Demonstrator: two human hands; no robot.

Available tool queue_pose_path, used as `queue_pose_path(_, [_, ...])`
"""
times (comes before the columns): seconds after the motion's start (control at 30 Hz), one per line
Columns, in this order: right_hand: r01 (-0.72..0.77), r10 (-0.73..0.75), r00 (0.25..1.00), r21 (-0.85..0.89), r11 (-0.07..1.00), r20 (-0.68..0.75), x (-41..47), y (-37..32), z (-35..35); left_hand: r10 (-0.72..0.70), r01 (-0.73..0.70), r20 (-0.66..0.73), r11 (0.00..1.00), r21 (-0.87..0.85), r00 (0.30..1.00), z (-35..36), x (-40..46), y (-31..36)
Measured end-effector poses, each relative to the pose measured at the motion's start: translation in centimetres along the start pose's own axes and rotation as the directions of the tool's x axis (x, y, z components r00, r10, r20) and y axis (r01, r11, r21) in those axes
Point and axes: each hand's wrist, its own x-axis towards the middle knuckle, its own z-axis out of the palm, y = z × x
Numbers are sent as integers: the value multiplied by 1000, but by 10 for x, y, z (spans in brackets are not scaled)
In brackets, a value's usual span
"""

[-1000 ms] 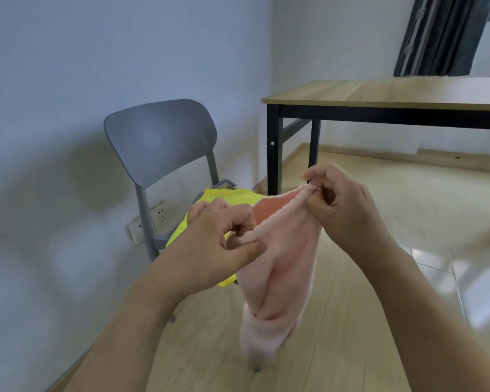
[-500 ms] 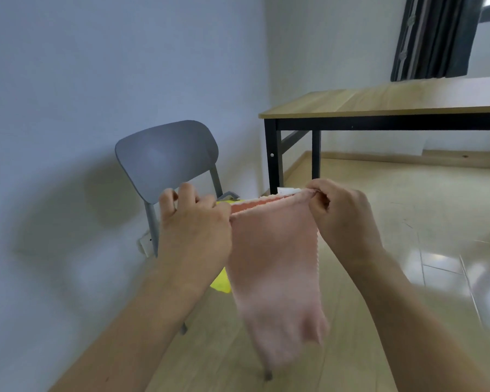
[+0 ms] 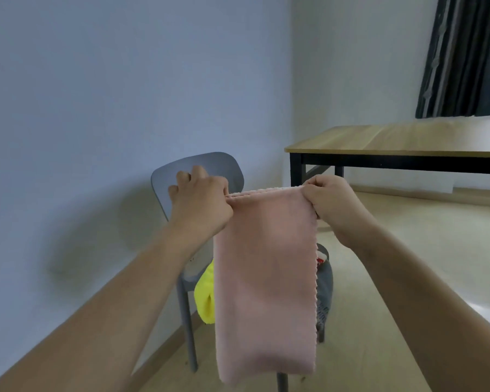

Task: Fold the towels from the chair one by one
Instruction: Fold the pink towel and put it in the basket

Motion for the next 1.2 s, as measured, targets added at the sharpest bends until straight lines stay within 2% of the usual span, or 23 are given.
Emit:
queue_pose_path(0.1, [29, -33, 998, -72, 997, -62, 27, -5, 7, -18, 21, 27, 990, -138, 999, 16, 34, -11])
queue_pose_path(0.23, [142, -169, 966, -147, 979, -197, 59, -21, 11, -30, -26, -173, 949, -316, 984, 11, 63, -13])
queue_pose_path(0.37, [265, -288, 905, -116, 957, -313, 70, -43, 5, 42, -152, -394, 956, -252, 918, -11, 66, -11])
queue_pose_path(0.47, [308, -326, 883, -106, 945, -338, 60, -44, 2, 115, -229, -457, 953, -201, 882, -17, 55, -15])
queue_pose_path(0.53, [288, -326, 890, -162, 944, -320, 44, -32, -2, 162, -254, -384, 946, -203, 909, -11, 42, -19])
queue_pose_path(0.57, [273, -327, 897, -210, 939, -297, 34, -24, -4, 181, -250, -277, 938, -239, 944, -8, 32, -20])
queue_pose_path(0.6, [258, -325, 911, -265, 929, -254, 24, -13, -5, 219, -242, -109, 925, -294, 970, -4, 22, -22])
queue_pose_path(0.63, [232, -302, 936, -327, 916, -183, 13, 0, -7, 278, -230, 96, 910, -346, 956, 1, 9, -22])
queue_pose_path(0.67, [185, -238, 967, -400, 898, -88, 4, 13, -8, 344, -217, 293, 895, -390, 892, 7, -4, -22])
queue_pose_path(0.73, [26, 57, 990, -558, 829, 131, -12, 42, -8, 423, -169, 555, 877, -450, 716, 27, -32, -20])
queue_pose_path(0.77, [-54, 245, 944, -630, 775, 221, -20, 55, -6, 433, -141, 631, 877, -459, 643, 41, -44, -19])
queue_pose_path(0.83, [-136, 541, 782, -761, 634, 310, -34, 81, -3, 429, -86, 733, 886, -456, 527, 74, -65, -17])
queue_pose_path(0.9, [-135, 675, 659, -830, 542, 333, -45, 102, 2, 439, -63, 783, 885, -461, 441, 102, -79, -14])
queue_pose_path(0.97, [-130, 715, 618, -855, 502, 326, -49, 115, 9, 434, -55, 808, 891, -451, 399, 121, -85, -13])
queue_pose_path(1.03, [-134, 714, 630, -861, 490, 307, -41, 122, 17, 418, -15, 816, 893, -450, 399, 133, -81, -15])
queue_pose_path(1.07, [-141, 701, 648, -858, 495, 298, -33, 124, 20, 407, 12, 809, 891, -455, 424, 137, -76, -17])
queue_pose_path(1.13, [-163, 650, 709, -833, 528, 273, -13, 129, 26, 377, 62, 765, 878, -475, 522, 144, -62, -20])
queue_pose_path(1.2, [-185, 569, 789, -795, 578, 231, 10, 135, 34, 328, 61, 679, 874, -482, 657, 153, -43, -23])
